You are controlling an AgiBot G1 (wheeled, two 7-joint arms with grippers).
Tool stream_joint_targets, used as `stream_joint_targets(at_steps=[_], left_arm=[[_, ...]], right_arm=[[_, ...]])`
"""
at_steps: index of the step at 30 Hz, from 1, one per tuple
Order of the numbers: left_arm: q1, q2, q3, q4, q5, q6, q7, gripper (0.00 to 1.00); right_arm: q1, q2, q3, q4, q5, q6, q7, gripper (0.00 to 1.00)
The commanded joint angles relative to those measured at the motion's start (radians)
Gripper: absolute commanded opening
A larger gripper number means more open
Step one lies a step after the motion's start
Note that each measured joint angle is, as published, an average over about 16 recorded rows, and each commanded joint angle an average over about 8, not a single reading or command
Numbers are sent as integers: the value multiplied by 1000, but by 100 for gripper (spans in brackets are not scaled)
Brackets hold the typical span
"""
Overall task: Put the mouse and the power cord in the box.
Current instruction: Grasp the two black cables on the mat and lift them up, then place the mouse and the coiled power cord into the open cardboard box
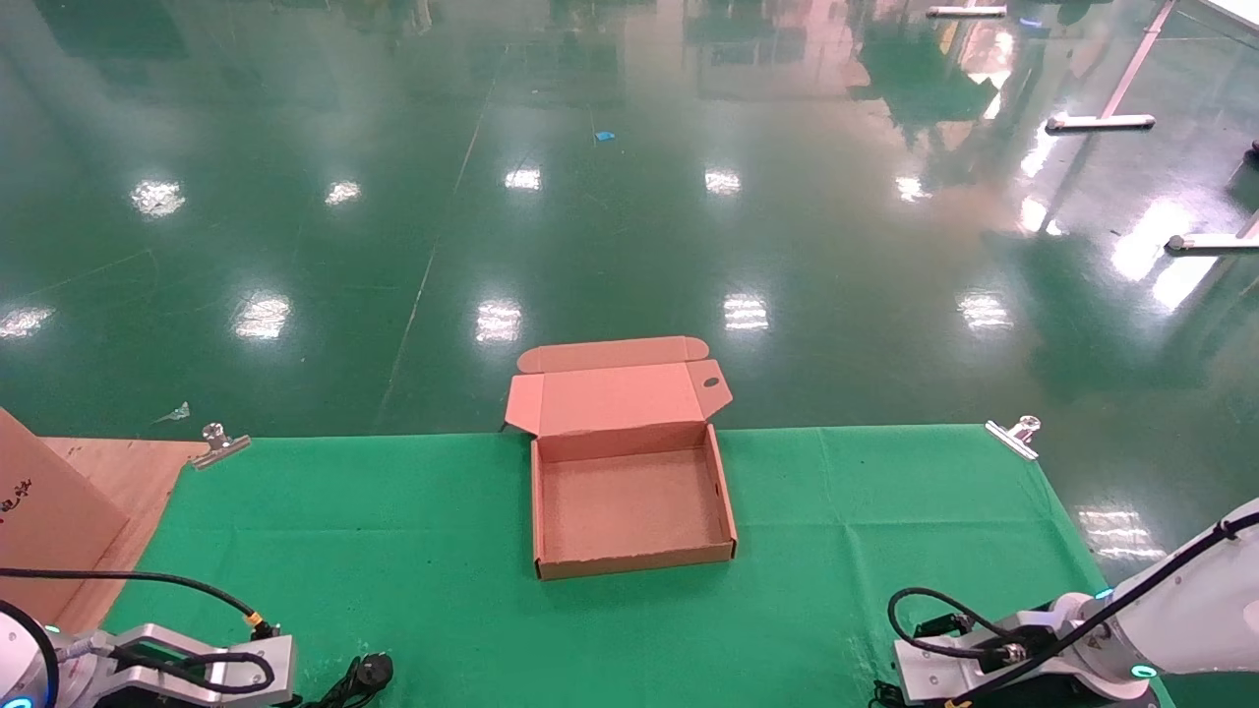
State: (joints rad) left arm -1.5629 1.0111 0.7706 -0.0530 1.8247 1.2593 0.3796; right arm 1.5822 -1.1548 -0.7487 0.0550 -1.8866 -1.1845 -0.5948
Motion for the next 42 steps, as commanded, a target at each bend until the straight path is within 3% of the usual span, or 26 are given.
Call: stream_joint_targets(at_steps=[1, 21, 31, 42], left_arm=[[-1, 0, -2, 6, -2, 1, 2, 0], [-33, 8, 4, 21, 5, 28, 29, 0], [-180, 23, 30, -40, 44, 97, 62, 0], [-389, 96, 43, -139, 66, 176, 89, 0]], right_arm=[[2, -2, 0, -7, 0, 1, -5, 0], [33, 7, 11, -31, 16, -15, -42, 0], [182, 52, 35, 9, 49, -129, -81, 0], [379, 65, 52, 60, 73, -240, -66, 0]])
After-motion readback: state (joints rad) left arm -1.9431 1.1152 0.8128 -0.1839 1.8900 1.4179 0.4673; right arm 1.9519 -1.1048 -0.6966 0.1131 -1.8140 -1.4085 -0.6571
